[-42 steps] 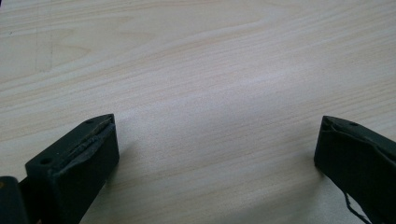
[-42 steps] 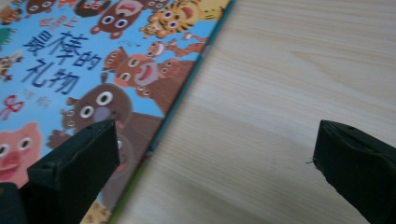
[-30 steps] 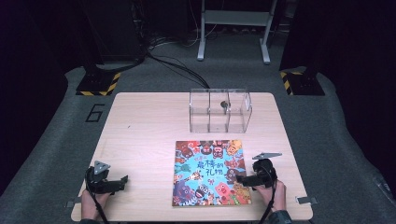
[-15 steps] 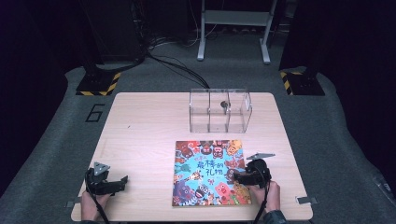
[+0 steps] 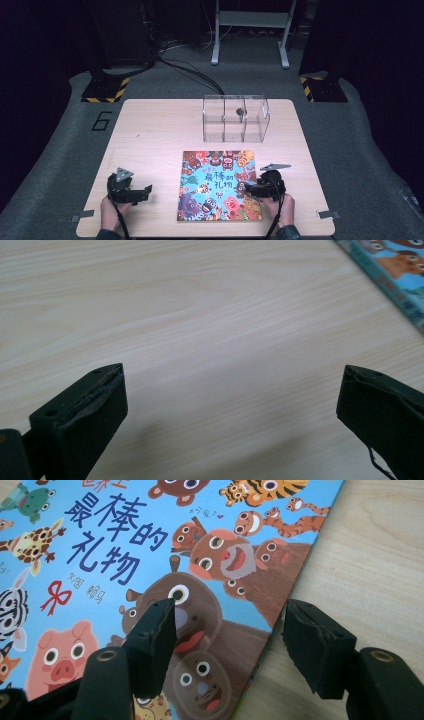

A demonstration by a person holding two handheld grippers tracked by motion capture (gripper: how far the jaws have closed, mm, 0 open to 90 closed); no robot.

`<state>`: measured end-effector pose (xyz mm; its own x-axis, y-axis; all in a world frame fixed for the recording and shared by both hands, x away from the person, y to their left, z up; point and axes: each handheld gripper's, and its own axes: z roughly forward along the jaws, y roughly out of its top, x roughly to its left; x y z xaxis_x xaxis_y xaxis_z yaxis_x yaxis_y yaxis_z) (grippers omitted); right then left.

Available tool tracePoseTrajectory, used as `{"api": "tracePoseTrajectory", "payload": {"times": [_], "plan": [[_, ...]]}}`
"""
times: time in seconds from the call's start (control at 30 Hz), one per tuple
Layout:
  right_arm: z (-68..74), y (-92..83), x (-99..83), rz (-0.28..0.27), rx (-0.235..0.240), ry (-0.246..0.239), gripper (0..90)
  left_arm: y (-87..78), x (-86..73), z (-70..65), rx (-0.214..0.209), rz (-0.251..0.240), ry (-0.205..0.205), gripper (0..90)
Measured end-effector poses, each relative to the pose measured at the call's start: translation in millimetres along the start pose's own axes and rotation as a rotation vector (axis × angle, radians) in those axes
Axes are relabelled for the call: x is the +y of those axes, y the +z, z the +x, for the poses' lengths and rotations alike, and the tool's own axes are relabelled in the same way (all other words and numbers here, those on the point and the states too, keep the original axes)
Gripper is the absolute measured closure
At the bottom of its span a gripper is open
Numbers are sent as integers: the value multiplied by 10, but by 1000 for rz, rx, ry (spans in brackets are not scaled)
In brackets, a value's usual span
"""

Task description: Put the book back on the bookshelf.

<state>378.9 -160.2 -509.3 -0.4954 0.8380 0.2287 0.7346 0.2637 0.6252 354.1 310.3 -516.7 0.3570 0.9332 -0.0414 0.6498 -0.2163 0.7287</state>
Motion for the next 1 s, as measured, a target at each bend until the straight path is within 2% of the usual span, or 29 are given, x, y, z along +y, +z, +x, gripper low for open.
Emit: {"api": "tracePoseTrajectory", "payload": {"times": [0.03,0.13,0.23,0.3,0.4,0.47,0.57,0.7,0.73,0.77,0.8,0.83,0.87,0.9,0.93,0.97,1.0], "plan": [[0,-4,20,19,0,17,361,36,28,-46,-14,4,10,2],[-20,19,94,61,-24,-36,340,136,94,-170,-41,20,46,2],[-33,48,164,91,-32,-49,334,218,149,-246,-63,42,85,2],[-36,70,202,95,-29,-34,370,268,166,-281,-60,49,107,2],[-71,80,242,101,-15,-8,412,327,181,-331,-71,62,111,2],[-93,85,271,113,-13,1,421,360,188,-360,-81,55,115,1],[-119,91,300,123,-1,21,429,396,197,-399,-75,44,124,1],[-128,105,337,138,-13,19,449,418,200,-415,-82,36,132,0],[-130,107,344,142,-11,21,448,428,198,-429,-79,25,120,0],[-122,111,352,143,-15,28,445,429,200,-428,-77,31,140,0],[-125,114,356,147,-18,14,439,444,196,-454,-78,15,117,0],[-117,119,361,151,-22,11,425,443,201,-454,-74,25,140,0],[-104,124,365,155,-21,4,390,455,202,-473,-74,19,137,0],[-87,131,365,158,-20,-9,370,445,214,-467,-78,41,162,0],[-74,133,364,160,-24,-21,364,461,210,-486,-76,21,147,0],[-56,136,360,159,-29,-12,359,452,217,-481,-82,38,167,0],[-59,137,357,156,-29,-13,364,457,215,-494,-83,32,164,0]]}}
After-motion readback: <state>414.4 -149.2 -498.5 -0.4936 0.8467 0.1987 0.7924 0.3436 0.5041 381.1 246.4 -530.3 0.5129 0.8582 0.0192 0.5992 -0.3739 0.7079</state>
